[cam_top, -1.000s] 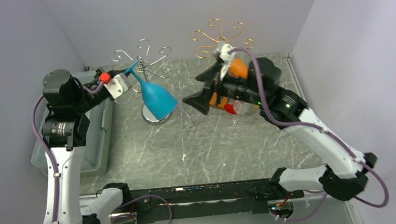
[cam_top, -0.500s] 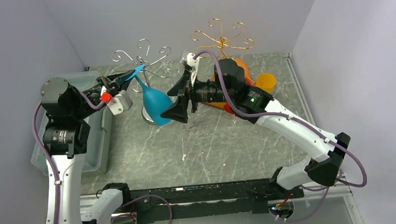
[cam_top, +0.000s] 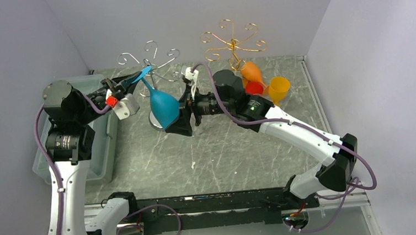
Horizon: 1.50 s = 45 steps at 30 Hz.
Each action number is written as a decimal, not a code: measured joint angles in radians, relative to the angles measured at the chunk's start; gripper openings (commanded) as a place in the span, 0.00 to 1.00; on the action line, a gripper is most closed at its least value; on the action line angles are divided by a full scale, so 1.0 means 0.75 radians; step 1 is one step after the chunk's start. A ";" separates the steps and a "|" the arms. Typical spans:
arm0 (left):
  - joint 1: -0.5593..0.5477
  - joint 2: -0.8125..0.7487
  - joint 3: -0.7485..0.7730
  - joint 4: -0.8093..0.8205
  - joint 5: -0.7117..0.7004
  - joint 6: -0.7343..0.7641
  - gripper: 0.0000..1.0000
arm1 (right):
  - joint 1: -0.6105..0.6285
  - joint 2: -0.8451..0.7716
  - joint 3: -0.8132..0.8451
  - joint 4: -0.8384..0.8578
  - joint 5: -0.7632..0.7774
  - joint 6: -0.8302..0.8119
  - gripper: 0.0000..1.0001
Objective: Place the wine glass upside down on the wine glass rack
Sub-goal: Turn the wine glass upside down at the wine rack.
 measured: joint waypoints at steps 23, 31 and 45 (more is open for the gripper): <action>0.002 0.002 0.001 -0.017 0.019 0.015 0.00 | 0.007 -0.056 -0.063 0.079 0.054 -0.022 1.00; 0.001 0.002 0.002 -0.070 0.030 0.059 0.00 | 0.012 0.014 0.028 0.087 0.024 -0.020 0.79; 0.001 0.018 0.003 -0.057 0.035 0.047 0.71 | 0.016 0.026 0.004 0.084 0.072 -0.039 0.54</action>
